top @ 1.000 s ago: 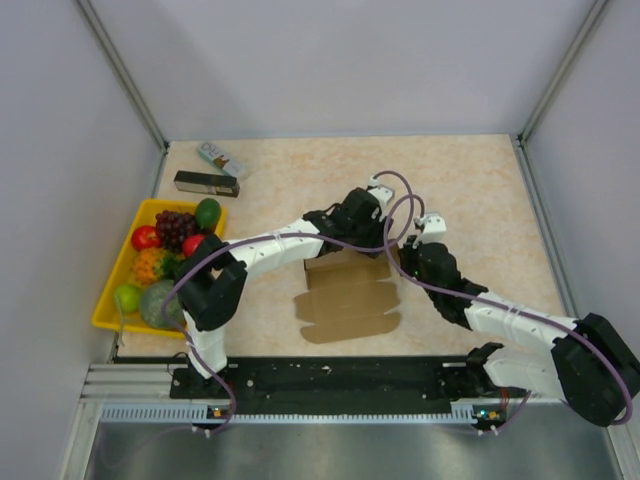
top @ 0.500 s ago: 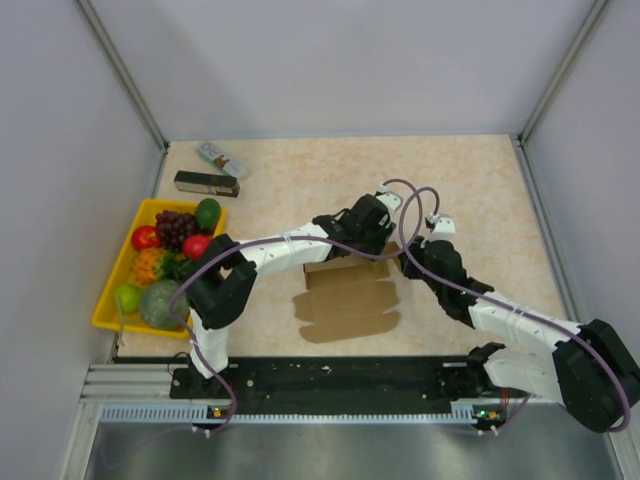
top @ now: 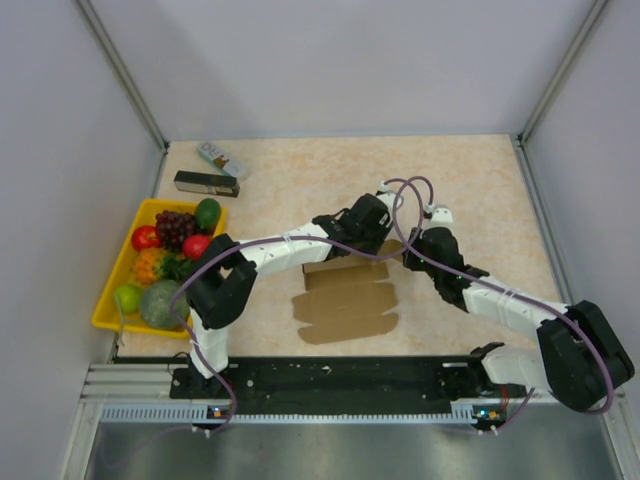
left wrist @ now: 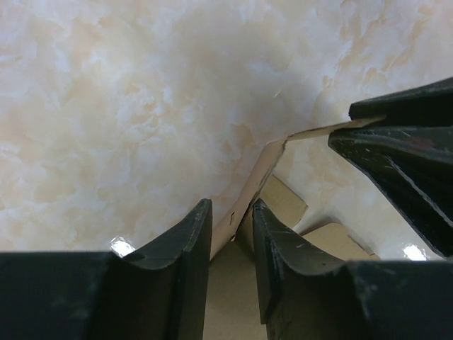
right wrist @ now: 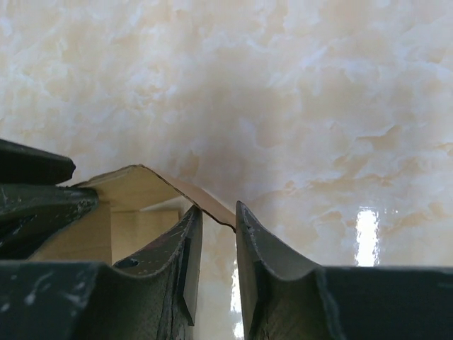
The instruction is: Fold the paper box
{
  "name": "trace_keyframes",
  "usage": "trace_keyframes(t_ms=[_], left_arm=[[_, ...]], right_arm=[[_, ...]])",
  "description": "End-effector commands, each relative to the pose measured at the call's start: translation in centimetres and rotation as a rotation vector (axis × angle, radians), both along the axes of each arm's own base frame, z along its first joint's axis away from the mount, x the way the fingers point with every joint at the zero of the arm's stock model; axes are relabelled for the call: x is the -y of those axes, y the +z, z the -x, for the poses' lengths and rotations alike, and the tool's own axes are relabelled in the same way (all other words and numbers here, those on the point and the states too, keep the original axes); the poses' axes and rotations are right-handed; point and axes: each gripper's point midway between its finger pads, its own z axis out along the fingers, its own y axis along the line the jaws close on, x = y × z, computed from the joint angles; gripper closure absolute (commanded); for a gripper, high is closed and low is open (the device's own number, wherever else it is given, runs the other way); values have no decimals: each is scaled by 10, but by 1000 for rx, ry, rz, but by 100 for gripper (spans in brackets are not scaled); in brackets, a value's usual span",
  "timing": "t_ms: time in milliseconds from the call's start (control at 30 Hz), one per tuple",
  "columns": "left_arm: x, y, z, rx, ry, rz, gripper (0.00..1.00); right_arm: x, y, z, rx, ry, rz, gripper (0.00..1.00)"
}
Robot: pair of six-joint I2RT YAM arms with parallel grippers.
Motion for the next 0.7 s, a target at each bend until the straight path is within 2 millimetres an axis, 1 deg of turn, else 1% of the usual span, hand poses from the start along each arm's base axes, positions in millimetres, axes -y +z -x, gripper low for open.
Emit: trace_keyframes(t_ms=[0, 100, 167, 200, 233, 300, 333, 400, 467, 667], left_arm=[[-1, -4, 2, 0, -14, -13, 69], [-2, -4, 2, 4, -16, -18, 72], [-4, -4, 1, 7, -10, -21, 73], [-5, -5, 1, 8, -6, -23, 76], [-6, -5, 1, 7, -5, -26, 77], [-6, -7, 2, 5, -7, -25, 78], [-5, -7, 2, 3, -8, -23, 80], [-4, -7, 2, 5, -9, -15, 82], [-3, -8, 3, 1, -12, -11, 84], [-3, -9, 4, -4, -16, -9, 91]], right_arm=[[4, 16, -27, 55, -55, 16, 75], [9, 8, -31, 46, -90, 40, 72], [10, 9, -35, 54, -103, 32, 70], [10, 10, -37, 56, -108, 29, 68], [10, 8, -38, 52, -111, 35, 66], [11, 10, -42, 62, -124, 36, 61], [10, 7, -43, 51, -119, 40, 60], [2, 11, -46, 55, -93, 17, 59], [-6, 10, -46, 55, -56, -8, 59], [-6, 13, -49, 53, -63, -23, 58]])
